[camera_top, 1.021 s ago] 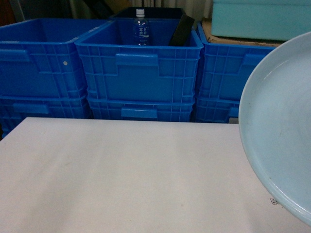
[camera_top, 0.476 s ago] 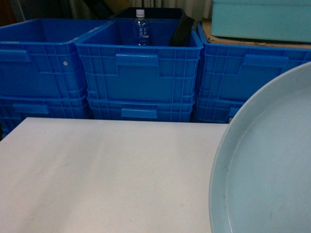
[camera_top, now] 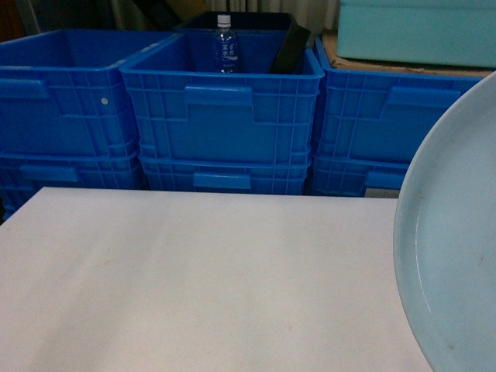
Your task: Place blue tray on left shelf second layer neatly
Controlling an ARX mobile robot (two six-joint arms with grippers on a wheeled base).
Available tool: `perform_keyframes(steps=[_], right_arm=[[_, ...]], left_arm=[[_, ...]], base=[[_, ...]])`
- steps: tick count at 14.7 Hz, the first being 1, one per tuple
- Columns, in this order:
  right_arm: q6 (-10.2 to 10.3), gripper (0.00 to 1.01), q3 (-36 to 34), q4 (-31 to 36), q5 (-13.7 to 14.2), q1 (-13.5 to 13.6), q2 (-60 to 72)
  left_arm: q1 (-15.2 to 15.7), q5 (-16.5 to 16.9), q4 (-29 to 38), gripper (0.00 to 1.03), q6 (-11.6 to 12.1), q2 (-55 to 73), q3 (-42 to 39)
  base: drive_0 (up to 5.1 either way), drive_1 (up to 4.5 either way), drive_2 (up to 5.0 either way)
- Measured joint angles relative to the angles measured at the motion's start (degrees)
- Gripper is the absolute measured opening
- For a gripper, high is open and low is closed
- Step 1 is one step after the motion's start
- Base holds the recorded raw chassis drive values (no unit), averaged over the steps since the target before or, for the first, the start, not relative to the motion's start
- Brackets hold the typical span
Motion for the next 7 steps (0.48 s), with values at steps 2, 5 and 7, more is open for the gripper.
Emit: perform_keyframes(steps=[2,5,7], right_arm=[[-0.04,0.02,0.00,0.00,0.00,0.00,0.00],[-0.11,0.02,0.00,-0.02,-0.09,0.00,0.02],[-0.22,0.02,0.00,0.00,0.04,0.00,0.02]], left_arm=[[0.00,0.00,0.00,0.98,0.00,0.00,0.00],[0.04,-0.07,0.00,0.98,-0.02,0.00,0.00],[0.00,0.00,0.00,0.98,-0.02,0.00,0.00]], base=[[-0.3,-0.33,-0.3],[-1.7,-1.73,-1.7],[-1.7,-1.68,-1.7]])
